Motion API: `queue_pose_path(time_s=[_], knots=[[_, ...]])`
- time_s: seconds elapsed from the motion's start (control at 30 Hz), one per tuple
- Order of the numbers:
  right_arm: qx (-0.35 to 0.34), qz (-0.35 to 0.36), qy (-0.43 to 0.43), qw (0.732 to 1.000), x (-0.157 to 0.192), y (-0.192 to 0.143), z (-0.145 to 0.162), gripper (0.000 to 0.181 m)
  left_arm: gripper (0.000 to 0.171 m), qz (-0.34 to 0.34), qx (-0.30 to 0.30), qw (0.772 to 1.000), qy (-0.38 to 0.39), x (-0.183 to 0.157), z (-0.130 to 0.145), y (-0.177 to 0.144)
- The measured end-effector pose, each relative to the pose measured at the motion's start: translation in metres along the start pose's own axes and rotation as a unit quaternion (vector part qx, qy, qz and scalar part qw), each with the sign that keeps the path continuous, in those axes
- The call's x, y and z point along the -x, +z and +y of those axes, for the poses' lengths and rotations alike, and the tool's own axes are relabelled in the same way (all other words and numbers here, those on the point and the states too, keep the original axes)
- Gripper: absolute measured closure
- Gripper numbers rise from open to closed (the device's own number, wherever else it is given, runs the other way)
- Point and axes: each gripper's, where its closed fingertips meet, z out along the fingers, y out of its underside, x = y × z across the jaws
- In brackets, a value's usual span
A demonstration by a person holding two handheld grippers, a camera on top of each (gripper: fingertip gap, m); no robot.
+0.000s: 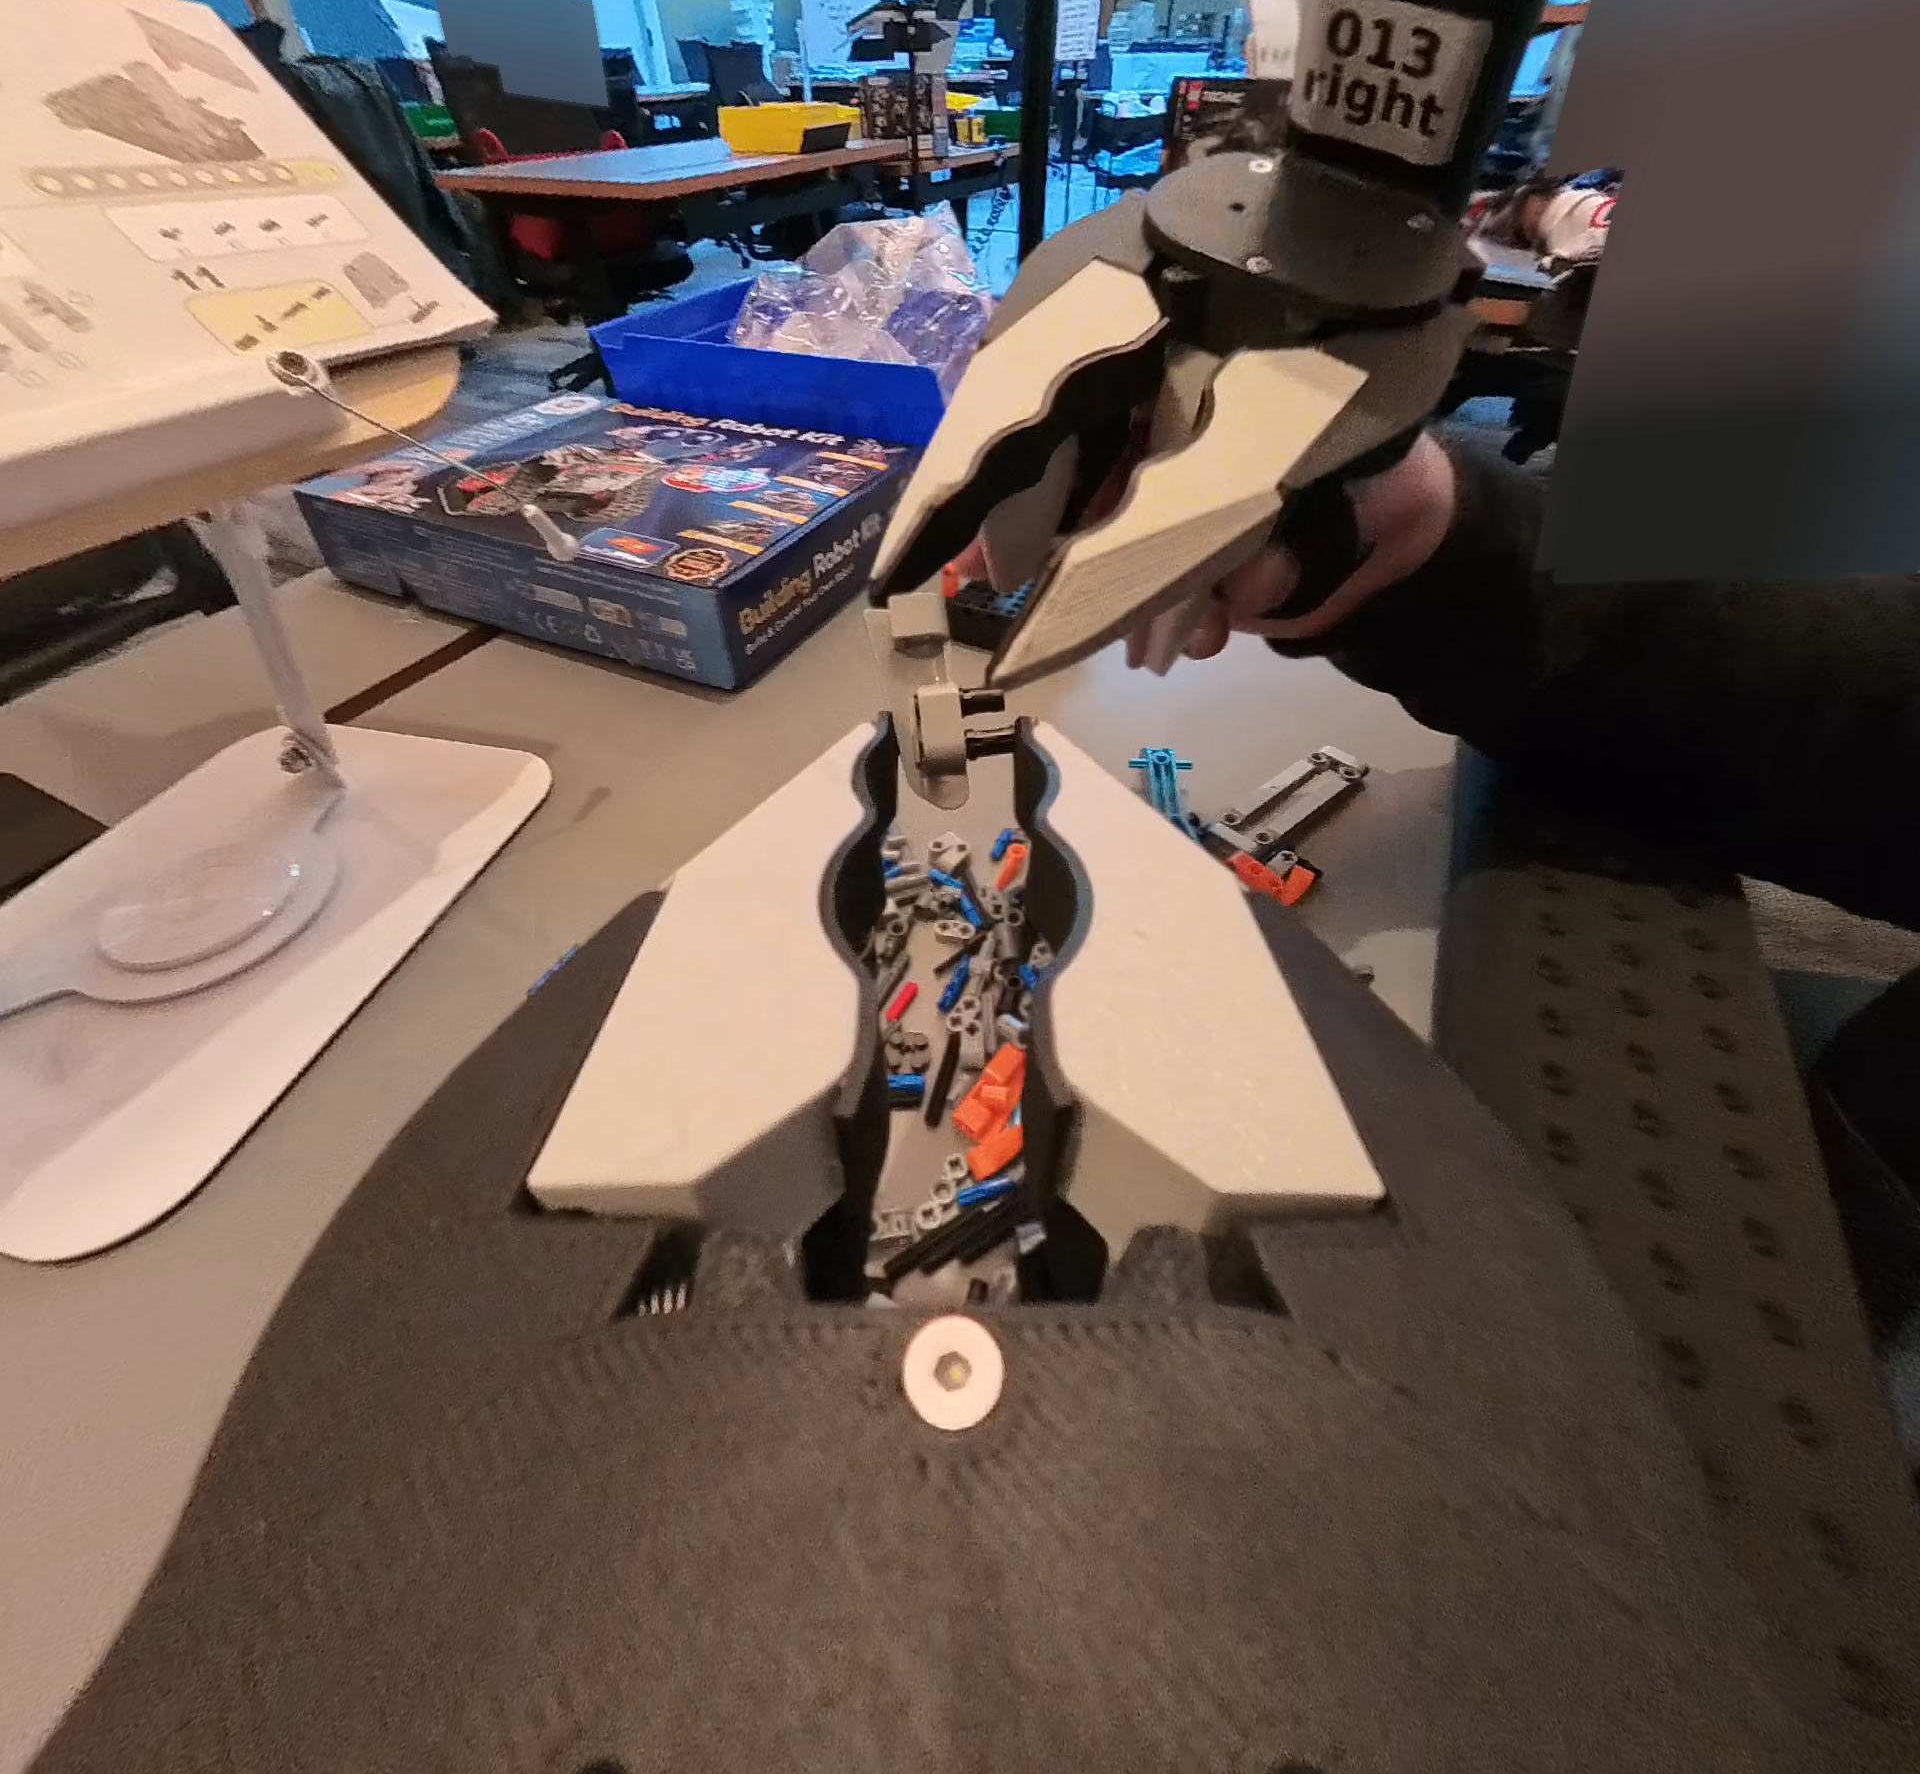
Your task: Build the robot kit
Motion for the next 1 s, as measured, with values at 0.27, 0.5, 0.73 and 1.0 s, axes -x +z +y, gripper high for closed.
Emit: queue_pose_path(time_s=[0.27,0.5,0.73,1.0], knots=[[0.037,0.031,-0.114,0.992,0.005,0.003,0.011,0.158,0.152,0.039,0.062,0.997,0.000,-0.004,0.015,-0.005],[0.089,0.055,-0.180,0.978,0.007,0.016,0.028,0.172,0.153,0.096,0.119,0.988,-0.014,-0.005,0.024,-0.011],[0.102,0.071,-0.232,0.965,0.012,0.020,0.027,0.166,0.152,0.178,0.118,0.975,-0.066,-0.012,0.016,-0.017],[0.120,0.057,-0.218,0.967,0.014,0.021,0.033,0.176,0.151,0.213,0.097,0.967,-0.105,-0.012,0.014,-0.017]])
